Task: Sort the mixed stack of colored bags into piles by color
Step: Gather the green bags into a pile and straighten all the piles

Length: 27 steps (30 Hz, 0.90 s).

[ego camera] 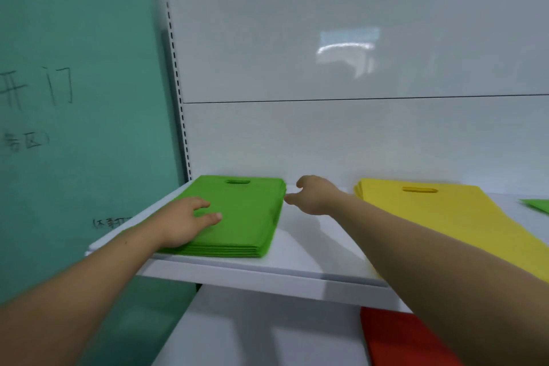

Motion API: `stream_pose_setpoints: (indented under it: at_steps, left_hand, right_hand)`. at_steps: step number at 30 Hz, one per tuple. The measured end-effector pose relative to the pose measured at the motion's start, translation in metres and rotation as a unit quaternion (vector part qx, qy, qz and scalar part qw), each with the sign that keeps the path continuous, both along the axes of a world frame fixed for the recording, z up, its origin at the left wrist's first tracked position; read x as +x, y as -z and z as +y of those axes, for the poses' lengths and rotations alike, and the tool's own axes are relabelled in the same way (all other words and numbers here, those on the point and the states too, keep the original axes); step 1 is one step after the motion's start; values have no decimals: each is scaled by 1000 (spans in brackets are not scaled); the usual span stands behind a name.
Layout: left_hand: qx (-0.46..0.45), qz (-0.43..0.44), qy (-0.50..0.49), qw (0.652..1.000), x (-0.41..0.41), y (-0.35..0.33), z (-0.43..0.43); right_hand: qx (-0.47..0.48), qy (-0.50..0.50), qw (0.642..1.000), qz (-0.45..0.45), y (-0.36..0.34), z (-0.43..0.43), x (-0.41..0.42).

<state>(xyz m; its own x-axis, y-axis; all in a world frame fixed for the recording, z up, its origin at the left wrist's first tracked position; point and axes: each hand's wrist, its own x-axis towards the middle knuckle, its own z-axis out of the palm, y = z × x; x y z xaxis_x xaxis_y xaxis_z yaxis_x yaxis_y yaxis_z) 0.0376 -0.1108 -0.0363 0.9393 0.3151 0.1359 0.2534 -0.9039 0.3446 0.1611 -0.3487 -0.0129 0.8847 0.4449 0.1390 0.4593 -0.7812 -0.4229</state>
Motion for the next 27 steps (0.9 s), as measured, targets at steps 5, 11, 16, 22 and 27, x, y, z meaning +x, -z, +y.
stream_pose_setpoints:
  at_steps: [5, 11, 16, 22, 27]
  left_hand:
    - [5, -36, -39, 999, -8, 9, 60]
    - [-49, -24, -20, 998, -12, 33, 86]
    - [-23, -28, 1, 999, -7, 38, 94]
    - [26, 22, 5, 999, -1, 31, 97]
    - [5, 28, 16, 999, 3, 30, 99]
  right_hand:
    - [25, 33, 998, 36, 21, 57, -9]
    - [59, 120, 989, 55, 33, 90, -7]
    - [68, 161, 983, 62, 33, 99, -7]
    - [127, 210, 966, 77, 36, 100, -6]
    - [115, 208, 968, 80, 36, 98, -4]
